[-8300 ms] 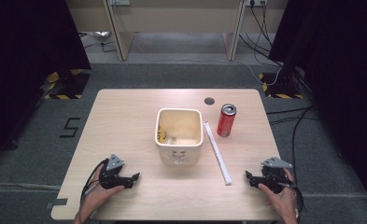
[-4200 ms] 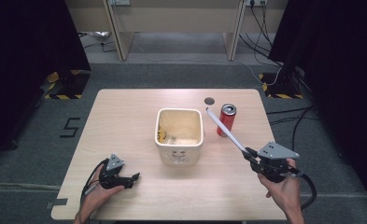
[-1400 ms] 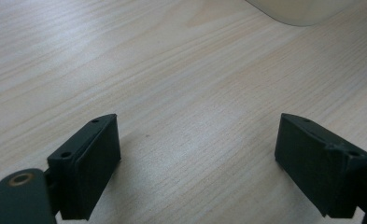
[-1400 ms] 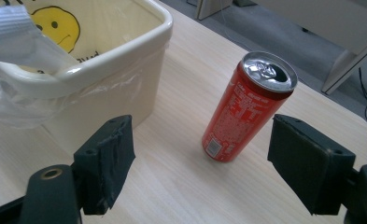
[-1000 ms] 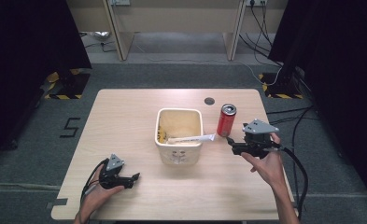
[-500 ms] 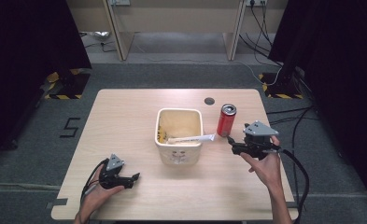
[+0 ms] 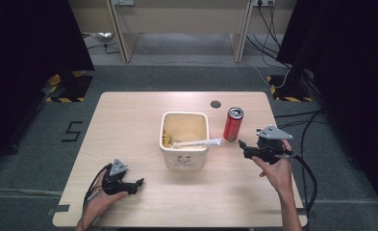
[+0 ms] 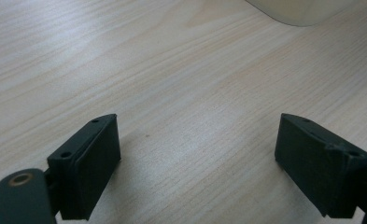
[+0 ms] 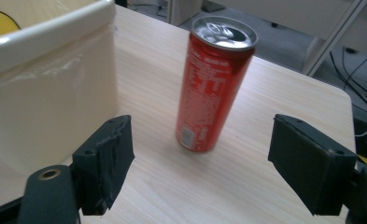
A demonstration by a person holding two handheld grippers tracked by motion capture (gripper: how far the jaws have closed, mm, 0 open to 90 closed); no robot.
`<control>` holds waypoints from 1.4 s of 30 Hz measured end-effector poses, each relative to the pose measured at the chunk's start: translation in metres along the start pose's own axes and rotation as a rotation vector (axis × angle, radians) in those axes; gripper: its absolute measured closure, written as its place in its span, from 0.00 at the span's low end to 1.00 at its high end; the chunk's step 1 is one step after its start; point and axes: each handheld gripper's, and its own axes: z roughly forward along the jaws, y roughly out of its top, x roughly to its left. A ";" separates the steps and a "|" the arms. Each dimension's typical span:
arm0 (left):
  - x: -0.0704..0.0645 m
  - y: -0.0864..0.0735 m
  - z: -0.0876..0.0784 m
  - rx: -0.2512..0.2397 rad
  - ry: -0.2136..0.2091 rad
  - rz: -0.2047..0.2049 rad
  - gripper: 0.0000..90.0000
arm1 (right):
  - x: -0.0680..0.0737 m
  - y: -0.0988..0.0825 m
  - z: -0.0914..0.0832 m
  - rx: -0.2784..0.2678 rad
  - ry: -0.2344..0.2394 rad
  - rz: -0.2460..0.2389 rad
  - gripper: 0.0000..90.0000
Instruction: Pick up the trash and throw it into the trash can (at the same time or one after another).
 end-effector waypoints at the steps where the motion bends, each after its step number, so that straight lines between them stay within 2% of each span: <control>1: 0.000 0.000 0.000 0.001 0.000 0.000 0.15 | -0.001 -0.001 0.001 0.001 -0.002 0.005 0.24; 27: 0.000 0.000 0.000 0.000 0.000 0.000 0.15 | -0.027 -0.010 0.028 0.019 -0.067 0.055 0.22; 42: 0.000 0.000 0.000 0.001 0.000 0.000 0.15 | -0.034 -0.009 0.041 0.013 -0.048 0.074 0.22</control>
